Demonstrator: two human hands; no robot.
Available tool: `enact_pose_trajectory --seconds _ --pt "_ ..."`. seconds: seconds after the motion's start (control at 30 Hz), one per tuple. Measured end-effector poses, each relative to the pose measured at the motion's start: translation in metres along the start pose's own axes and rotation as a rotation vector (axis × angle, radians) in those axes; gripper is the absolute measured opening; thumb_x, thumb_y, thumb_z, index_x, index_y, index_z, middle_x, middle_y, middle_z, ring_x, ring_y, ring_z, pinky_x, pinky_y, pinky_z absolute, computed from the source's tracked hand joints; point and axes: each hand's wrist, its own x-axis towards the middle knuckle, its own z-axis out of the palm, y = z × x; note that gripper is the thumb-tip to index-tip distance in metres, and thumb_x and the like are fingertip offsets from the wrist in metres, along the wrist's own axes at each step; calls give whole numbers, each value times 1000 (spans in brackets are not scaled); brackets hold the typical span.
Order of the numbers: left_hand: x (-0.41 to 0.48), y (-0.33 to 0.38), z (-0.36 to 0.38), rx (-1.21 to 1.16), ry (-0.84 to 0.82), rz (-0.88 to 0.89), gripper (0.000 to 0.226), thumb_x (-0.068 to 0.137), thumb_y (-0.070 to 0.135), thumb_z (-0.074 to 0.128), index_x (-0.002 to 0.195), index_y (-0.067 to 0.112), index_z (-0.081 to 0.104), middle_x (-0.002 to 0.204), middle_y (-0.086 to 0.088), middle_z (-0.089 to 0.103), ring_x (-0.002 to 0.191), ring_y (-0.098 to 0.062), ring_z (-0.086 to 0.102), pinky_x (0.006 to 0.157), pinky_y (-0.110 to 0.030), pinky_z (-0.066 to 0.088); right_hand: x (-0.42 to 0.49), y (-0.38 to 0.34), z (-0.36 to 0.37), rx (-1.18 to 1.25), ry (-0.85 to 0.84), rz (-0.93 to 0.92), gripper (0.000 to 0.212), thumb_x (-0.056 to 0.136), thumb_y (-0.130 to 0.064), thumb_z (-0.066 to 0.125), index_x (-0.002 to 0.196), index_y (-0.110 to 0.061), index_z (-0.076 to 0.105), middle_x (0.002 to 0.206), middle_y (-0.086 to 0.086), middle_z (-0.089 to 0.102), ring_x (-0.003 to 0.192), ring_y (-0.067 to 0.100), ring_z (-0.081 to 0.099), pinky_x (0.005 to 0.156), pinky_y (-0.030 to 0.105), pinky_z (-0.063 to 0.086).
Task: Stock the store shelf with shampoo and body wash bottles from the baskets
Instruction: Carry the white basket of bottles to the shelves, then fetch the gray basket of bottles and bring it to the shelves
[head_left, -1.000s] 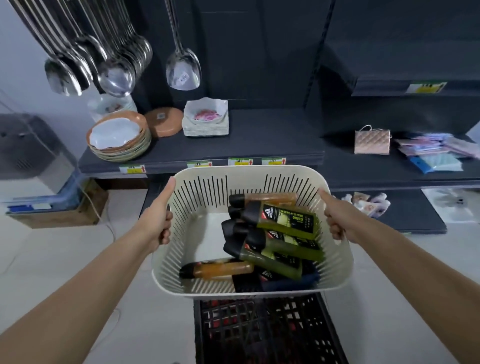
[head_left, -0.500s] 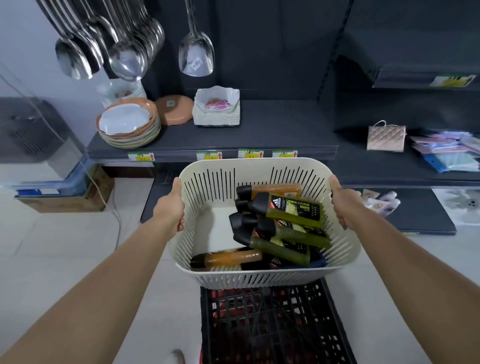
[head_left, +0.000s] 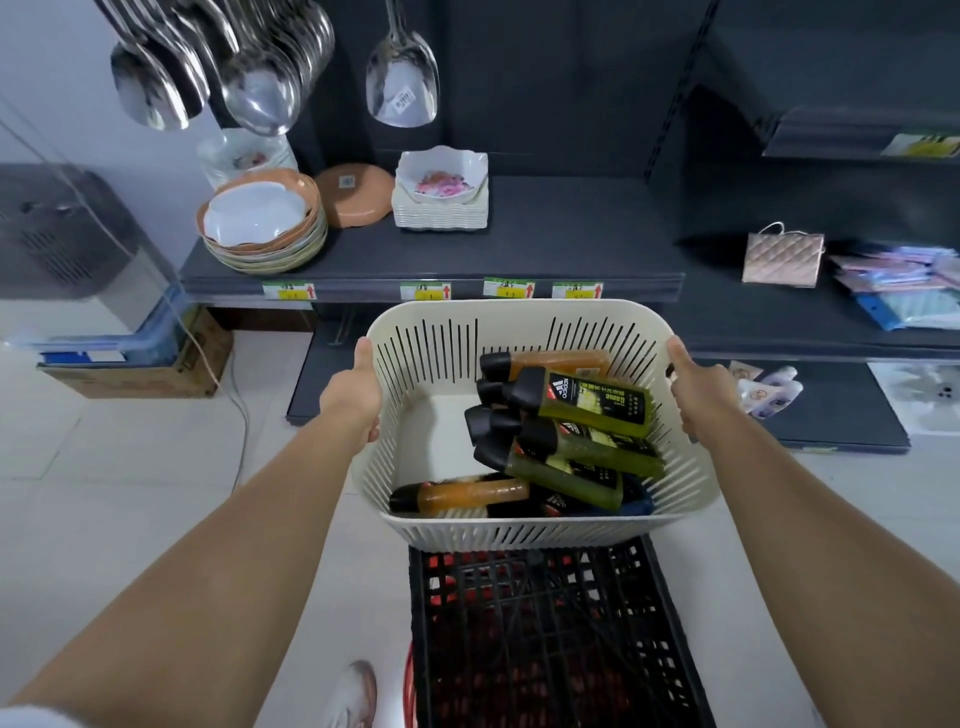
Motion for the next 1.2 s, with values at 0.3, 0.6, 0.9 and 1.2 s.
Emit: enact_pose_trajectory --seconds 0.3,0.6,0.9,1.2 --pt "-24 10 -7 138 -20 40 76 99 60 13 124 0 52 98 -14 52 62 -28 58 46 -33 46 -29 -13 6 -296 81 -102 76 97 -57 25 146 0 31 152 26 27 138 41 28 112 50 27" --pt "-21 -23 -69 168 -291 295 63 98 58 30 73 8 60 72 -8 62 63 -22 58 79 -41 54 -155 -46 46 -631 -112 -290 61 89 -44 61 135 -6 45 140 17 47 127 33 45 96 35 40" --pt "-56 -38 -232 1161 98 909 96 79 85 20 146 18 34 145 -4 43 129 -24 44 104 -39 36 -282 -108 99 -823 -187 -645 52 91 -45 54 133 -14 47 136 9 53 124 29 50 101 37 42" --pt "-58 -97 -415 1167 473 711 99 74 90 12 131 17 47 130 -6 55 120 -27 50 98 -41 40 -407 -175 203 -942 -227 -1024 59 92 -51 52 140 -18 39 137 9 47 125 30 47 99 42 42"
